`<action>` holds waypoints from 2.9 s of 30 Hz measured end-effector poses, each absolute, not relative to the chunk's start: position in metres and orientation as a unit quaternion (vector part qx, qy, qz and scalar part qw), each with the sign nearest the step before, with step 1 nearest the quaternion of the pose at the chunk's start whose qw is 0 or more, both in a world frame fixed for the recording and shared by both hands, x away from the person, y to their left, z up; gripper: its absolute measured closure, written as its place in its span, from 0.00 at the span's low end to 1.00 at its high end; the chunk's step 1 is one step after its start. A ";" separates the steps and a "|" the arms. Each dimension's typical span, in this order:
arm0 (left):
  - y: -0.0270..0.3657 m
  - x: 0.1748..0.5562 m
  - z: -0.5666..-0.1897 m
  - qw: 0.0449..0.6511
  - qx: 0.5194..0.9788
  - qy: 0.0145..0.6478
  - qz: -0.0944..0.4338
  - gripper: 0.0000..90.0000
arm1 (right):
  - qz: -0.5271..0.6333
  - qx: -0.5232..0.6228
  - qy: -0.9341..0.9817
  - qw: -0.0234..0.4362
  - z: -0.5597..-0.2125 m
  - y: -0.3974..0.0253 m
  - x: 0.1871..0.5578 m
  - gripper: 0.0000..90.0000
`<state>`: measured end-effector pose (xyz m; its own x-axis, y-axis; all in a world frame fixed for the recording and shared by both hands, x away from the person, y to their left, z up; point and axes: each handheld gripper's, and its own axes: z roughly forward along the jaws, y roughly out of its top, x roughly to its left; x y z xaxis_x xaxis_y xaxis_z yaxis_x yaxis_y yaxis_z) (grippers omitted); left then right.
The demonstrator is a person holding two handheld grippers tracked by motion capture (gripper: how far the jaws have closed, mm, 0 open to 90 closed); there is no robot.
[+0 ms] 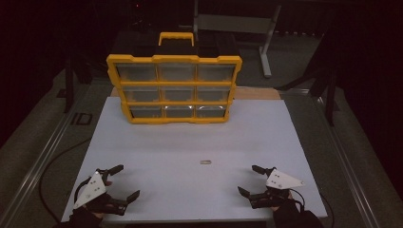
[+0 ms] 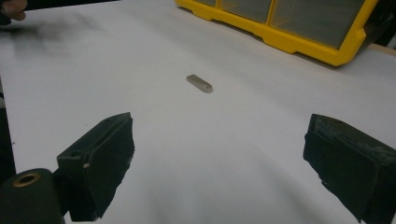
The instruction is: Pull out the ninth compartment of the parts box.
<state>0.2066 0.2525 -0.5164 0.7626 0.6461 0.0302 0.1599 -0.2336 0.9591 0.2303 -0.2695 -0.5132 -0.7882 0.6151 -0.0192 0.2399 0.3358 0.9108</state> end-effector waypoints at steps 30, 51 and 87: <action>0.252 0.206 -0.515 0.564 0.753 0.262 0.215 0.00 | 0.500 0.221 0.816 0.188 -0.474 -0.257 0.226 0.09; 0.251 0.206 -0.516 0.562 0.754 0.262 0.216 0.00 | 0.501 0.173 0.809 0.253 -0.426 -0.241 0.255 0.09; 0.251 0.206 -0.516 0.562 0.755 0.258 0.218 0.00 | 0.475 0.108 0.818 0.307 -0.417 -0.185 0.308 0.09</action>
